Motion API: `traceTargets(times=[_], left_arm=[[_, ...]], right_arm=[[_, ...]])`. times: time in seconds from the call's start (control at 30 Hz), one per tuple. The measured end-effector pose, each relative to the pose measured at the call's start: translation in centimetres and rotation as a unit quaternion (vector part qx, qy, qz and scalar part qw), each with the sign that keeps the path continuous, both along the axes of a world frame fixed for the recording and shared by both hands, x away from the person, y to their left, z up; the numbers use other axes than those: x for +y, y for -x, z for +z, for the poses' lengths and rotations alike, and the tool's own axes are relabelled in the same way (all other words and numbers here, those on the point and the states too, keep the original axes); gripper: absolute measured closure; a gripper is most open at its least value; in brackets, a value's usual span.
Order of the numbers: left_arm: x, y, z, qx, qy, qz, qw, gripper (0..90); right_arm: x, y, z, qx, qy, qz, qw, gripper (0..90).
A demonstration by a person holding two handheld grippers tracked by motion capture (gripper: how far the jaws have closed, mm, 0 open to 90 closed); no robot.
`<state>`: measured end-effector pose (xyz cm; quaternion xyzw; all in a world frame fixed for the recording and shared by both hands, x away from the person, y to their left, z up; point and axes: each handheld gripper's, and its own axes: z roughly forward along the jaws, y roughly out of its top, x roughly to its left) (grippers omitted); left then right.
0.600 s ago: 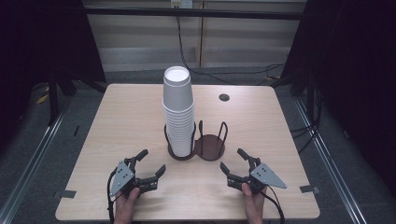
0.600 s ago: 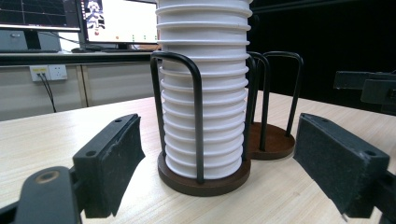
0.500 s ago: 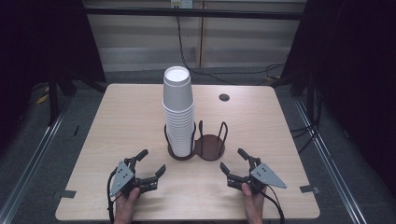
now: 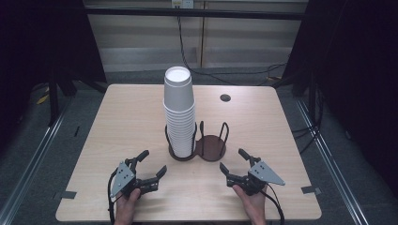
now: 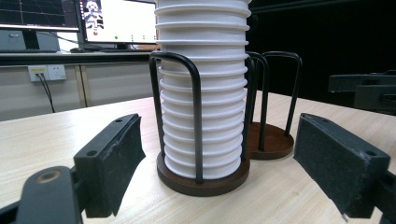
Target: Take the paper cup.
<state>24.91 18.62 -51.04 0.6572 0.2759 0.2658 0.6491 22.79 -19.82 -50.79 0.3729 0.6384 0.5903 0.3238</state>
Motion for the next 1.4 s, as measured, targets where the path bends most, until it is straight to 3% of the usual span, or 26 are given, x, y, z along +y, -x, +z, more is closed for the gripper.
traceTargets(times=[0.1, 0.17, 0.33, 0.67, 0.9, 1.07, 1.4], left_arm=[[0.1, 0.0, 0.0, -0.003, -0.006, -0.002, 1.0, 15.5], [0.1, 0.0, 0.0, -0.003, -0.005, -0.005, 1.0, 15.5], [0.0, 0.0, 0.0, 0.0, 0.0, -0.007, 1.0, 15.5], [0.0, 0.0, 0.0, 0.0, 0.0, -0.008, 1.0, 15.5], [0.0, 0.0, 0.0, 0.0, 0.0, -0.008, 1.0, 15.5], [0.0, 0.0, 0.0, 0.0, 0.0, -0.008, 1.0, 15.5], [0.0, 0.0, 0.0, 0.0, 0.0, -0.008, 1.0, 15.5]], right_arm=[[0.1, -0.3, 0.2, 0.027, -0.008, 0.0, 0.9996, 15.3], [0.1, -0.3, 0.4, 0.033, -0.018, 0.005, 0.9993, 17.9], [0.1, -0.3, 1.4, 0.024, -0.013, 0.026, 0.9993, 22.2], [0.5, -1.1, 4.1, 0.041, -0.007, 0.068, 0.9968, 22.0], [1.2, -1.7, 5.4, 0.05, -0.005, 0.097, 0.994, 26.6], [1.8, -2.1, 6.6, 0.066, 0.004, 0.11, 0.9917, 29.5], [3.0, -3.3, 9.6, 0.059, -0.007, 0.128, 0.99, 31.0]])
